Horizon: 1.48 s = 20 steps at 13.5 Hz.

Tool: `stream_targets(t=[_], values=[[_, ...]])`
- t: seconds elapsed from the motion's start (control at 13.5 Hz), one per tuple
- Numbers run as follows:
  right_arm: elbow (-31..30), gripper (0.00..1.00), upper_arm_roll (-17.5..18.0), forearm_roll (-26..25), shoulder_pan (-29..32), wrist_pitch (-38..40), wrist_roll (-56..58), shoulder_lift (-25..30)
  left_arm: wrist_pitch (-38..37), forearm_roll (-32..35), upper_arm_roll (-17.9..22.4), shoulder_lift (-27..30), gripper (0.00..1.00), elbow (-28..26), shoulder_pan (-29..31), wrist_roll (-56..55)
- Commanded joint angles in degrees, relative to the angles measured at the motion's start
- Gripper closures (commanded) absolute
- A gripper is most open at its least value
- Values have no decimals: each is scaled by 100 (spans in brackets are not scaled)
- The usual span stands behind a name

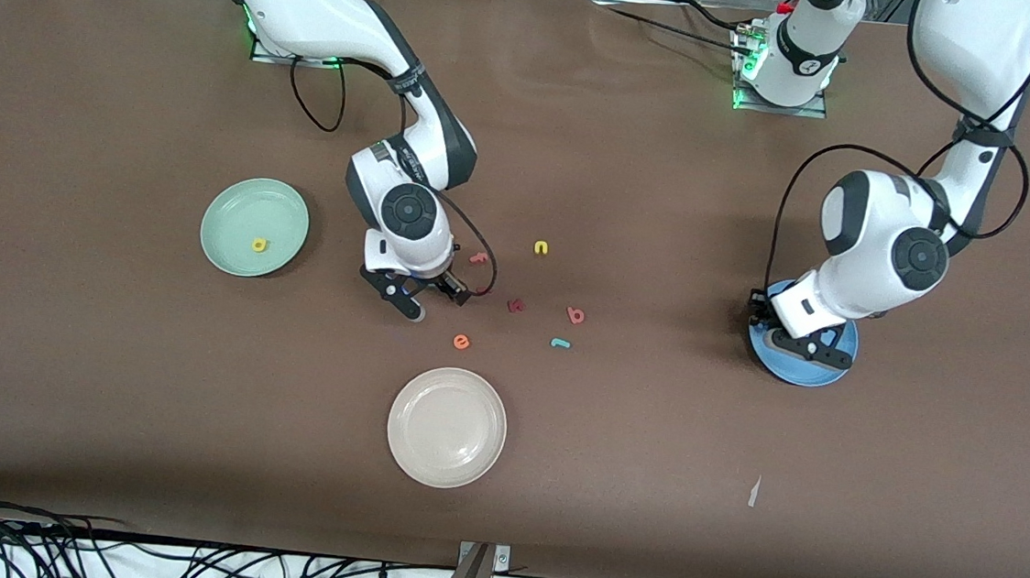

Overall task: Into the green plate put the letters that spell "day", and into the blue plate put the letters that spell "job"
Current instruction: 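Release the blue o on the blue plate with the left gripper, then grasp the cyan letter with the right gripper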

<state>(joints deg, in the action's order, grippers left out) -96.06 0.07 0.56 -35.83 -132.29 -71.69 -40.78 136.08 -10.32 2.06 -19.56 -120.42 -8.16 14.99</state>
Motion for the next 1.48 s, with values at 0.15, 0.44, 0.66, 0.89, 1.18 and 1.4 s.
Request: stream_targets(t=[0.15, 0.44, 0.66, 0.89, 1.18, 1.4], values=[[62, 31, -7, 94, -55, 37, -65, -106, 50, -128, -57, 251, 60, -368, 113, 312], [70, 59, -16, 94, 6, 10, -56, -141, 67, -128, -57, 242, 48, -351, 113, 312], [70, 81, -16, 94, 15, 37, -21, -114, 67, -128, -65, 225, 48, -307, 95, 277], [105, 81, -60, 94, 181, 238, 303, 183, 338, -216, -285, 50, 49, -115, -211, 180], [53, 79, -78, 94, 883, 1414, 1900, 781, 524, -717, -294, -372, 48, 359, -1247, -740], [-367, 78, -637, 94, 1131, 1970, 3674, 1246, 525, -708, -277, -977, 48, 1167, -2091, -1793]])
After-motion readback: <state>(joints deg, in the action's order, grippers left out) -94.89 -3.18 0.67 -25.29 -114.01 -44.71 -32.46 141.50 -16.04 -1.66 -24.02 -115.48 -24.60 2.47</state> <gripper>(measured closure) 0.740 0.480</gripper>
